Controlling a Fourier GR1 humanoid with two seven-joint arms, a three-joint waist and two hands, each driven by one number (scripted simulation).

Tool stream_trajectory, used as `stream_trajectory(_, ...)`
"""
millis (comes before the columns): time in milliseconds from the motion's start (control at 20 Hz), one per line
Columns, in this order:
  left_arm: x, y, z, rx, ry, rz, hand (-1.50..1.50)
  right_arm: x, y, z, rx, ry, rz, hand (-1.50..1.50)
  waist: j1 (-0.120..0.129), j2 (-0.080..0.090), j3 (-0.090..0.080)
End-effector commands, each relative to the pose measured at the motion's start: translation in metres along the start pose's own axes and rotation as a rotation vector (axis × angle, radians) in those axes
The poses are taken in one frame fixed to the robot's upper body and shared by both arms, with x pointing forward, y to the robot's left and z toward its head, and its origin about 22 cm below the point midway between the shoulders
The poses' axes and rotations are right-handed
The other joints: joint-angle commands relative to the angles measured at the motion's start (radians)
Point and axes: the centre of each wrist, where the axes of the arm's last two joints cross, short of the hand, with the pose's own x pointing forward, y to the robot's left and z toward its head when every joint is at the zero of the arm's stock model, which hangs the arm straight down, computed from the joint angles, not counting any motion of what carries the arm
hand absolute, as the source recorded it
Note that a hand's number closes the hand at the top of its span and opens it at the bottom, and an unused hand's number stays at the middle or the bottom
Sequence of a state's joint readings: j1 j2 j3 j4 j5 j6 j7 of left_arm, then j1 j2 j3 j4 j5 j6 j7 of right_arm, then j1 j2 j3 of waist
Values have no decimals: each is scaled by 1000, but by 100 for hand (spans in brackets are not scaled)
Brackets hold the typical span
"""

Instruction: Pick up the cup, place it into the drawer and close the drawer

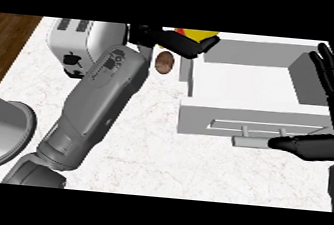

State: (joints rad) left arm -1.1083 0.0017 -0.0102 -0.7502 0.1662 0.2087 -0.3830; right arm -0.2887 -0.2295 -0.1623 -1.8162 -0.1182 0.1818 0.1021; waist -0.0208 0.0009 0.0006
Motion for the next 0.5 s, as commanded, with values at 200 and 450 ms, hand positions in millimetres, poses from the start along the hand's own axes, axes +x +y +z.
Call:
stream_trajectory(200,1,-34,-21,28,193,-129,150,0,1,-2,36,-40,-12,-150,-50,11,1)
stream_trajectory(450,-2,-39,-27,6,289,-201,150,-7,12,-2,44,-30,-35,-150,-78,20,1)
